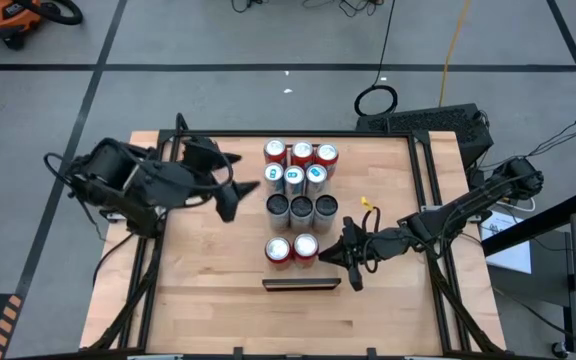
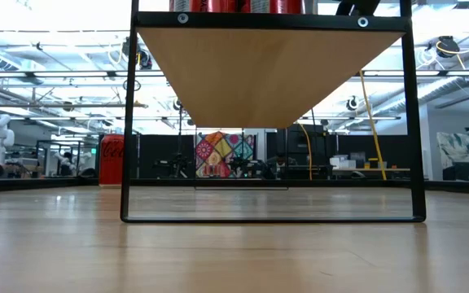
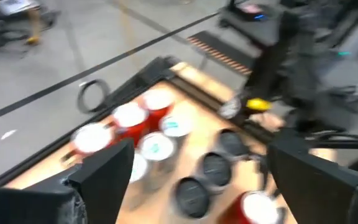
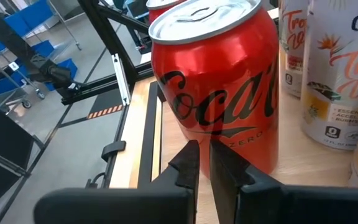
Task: Place canned beverage on shelf
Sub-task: Put the right red soda can on the shelf aligned with the other red soda can, then put the red soda can on the shelf aligned with the other red soda can
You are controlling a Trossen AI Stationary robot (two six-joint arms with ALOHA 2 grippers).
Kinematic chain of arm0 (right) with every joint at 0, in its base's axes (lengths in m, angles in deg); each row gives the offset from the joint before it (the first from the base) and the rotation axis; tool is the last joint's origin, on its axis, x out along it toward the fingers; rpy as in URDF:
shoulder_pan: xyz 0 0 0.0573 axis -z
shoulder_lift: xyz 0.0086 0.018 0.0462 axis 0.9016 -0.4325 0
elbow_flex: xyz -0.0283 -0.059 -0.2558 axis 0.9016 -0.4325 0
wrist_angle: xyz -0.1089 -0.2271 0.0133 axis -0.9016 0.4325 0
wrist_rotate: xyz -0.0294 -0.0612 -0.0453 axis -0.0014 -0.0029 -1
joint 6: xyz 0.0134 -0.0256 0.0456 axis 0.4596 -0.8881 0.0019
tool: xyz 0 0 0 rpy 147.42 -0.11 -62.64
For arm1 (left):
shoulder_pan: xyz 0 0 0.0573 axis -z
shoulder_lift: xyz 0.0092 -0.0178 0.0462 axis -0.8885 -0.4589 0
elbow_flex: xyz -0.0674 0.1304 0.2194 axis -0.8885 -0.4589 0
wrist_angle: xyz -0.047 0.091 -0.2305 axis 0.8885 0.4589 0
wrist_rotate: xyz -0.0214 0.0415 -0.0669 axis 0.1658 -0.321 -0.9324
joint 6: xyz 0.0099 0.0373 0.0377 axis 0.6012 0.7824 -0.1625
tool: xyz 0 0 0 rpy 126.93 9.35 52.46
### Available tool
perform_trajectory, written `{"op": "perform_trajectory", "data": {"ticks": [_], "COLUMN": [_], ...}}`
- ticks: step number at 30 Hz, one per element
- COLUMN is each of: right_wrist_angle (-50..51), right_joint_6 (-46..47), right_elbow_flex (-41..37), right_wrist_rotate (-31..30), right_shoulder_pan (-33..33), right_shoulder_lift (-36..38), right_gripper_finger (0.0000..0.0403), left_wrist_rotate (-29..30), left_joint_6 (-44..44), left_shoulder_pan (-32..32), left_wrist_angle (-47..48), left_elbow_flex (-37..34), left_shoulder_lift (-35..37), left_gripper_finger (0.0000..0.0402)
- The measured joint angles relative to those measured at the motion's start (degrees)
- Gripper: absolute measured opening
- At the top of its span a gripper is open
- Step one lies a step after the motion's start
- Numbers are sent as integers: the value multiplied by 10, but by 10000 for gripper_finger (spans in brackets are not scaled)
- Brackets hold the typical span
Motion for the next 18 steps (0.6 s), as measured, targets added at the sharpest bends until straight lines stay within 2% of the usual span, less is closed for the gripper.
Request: {"op": "perform_trajectory", "data": {"ticks": [6,9,13,18], "right_wrist_angle": [0,7,31,75], "right_joint_6": [3,24,59,102], "right_elbow_flex": [0,0,0,0], "right_wrist_rotate": [8,18,60,86], "right_shoulder_pan": [0,-1,-1,-2], "right_shoulder_lift": [0,9,36,85], "right_gripper_finger": [15,15,15,15], "left_wrist_rotate": [3,-62,-145,-213], "left_joint_6": [-66,-39,-29,1], "left_shoulder_pan": [-71,-131,-229,-342], "left_wrist_angle": [152,147,152,153], "left_elbow_flex": [0,-18,-31,-58], "left_shoulder_lift": [10,18,21,18], "left_gripper_finger": [337,332,331,331]}}
